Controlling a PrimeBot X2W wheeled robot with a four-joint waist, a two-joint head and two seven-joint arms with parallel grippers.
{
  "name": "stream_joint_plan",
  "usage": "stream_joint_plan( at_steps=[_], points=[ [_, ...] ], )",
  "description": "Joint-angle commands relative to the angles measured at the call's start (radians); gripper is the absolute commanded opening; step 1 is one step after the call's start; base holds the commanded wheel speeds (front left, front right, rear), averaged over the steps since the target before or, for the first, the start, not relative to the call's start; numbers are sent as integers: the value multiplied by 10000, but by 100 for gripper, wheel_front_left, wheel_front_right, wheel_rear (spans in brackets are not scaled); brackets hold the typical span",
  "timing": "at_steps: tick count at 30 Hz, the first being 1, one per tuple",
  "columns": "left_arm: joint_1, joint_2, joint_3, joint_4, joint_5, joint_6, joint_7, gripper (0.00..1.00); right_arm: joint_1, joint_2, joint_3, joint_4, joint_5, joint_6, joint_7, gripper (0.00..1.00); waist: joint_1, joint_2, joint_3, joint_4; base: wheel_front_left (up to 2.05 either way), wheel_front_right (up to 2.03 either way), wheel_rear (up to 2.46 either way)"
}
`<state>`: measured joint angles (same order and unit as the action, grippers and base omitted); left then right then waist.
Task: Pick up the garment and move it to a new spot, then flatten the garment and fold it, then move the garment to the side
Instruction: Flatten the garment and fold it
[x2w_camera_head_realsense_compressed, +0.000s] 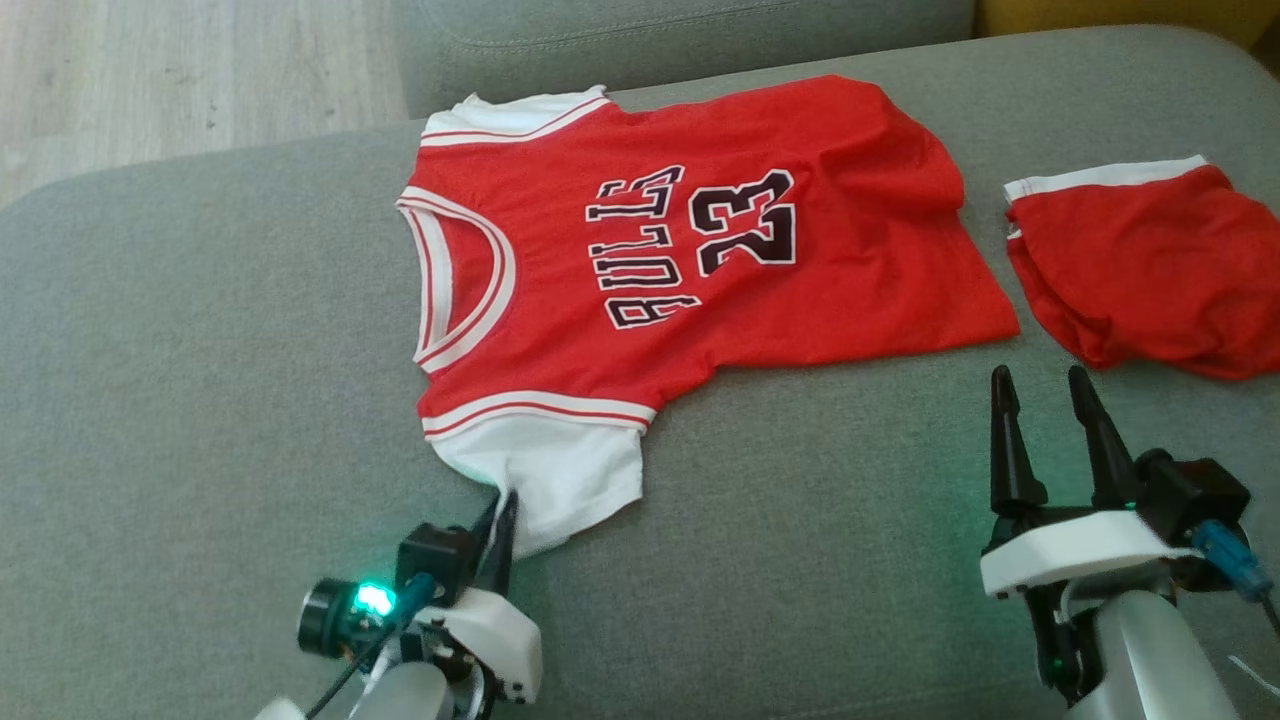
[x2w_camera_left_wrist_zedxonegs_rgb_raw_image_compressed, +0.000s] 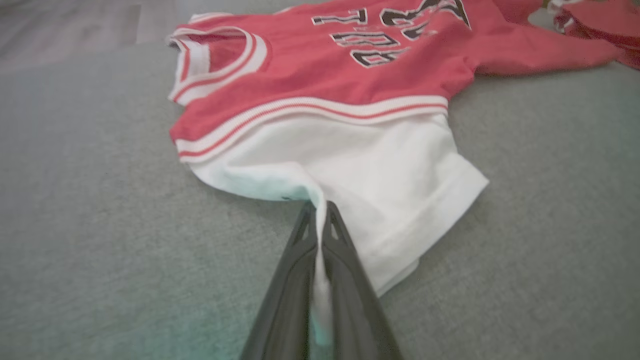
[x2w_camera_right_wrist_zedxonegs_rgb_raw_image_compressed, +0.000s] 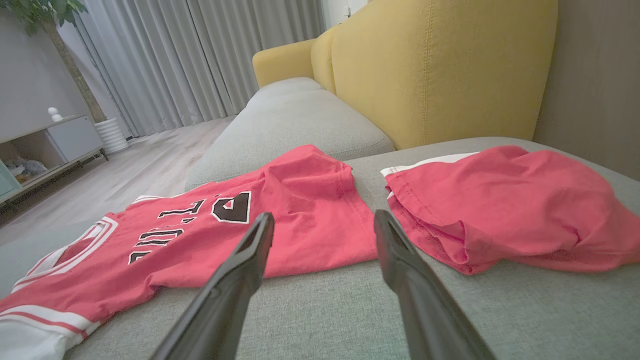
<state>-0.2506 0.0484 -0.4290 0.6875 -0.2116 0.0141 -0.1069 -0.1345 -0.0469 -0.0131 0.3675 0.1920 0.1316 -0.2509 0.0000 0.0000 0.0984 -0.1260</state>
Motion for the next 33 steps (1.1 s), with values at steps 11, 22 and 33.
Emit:
stream_joint_plan(
  at_steps=[11, 22, 33],
  points=[
    [-253, 208, 763, -2431, 60, 459, -1532, 0, -1640, -34, -801, 1577, -1038, -9, 372, 100, 0, 0, 205, 360, 0, 0, 0],
    [-64, 167, 1006, -4511, 549, 250, -1547, 0, -3868, -34, -2802, 4587, -2060, -9, 1068, 100, 0, 0, 906, 789, 0, 0, 0],
    [-203, 99, 1095, -4840, 771, -98, -1548, 0, -5135, -34, -4948, 6589, -4410, -9, 944, 100, 0, 0, 1271, 1220, 0, 0, 0]
  ],
)
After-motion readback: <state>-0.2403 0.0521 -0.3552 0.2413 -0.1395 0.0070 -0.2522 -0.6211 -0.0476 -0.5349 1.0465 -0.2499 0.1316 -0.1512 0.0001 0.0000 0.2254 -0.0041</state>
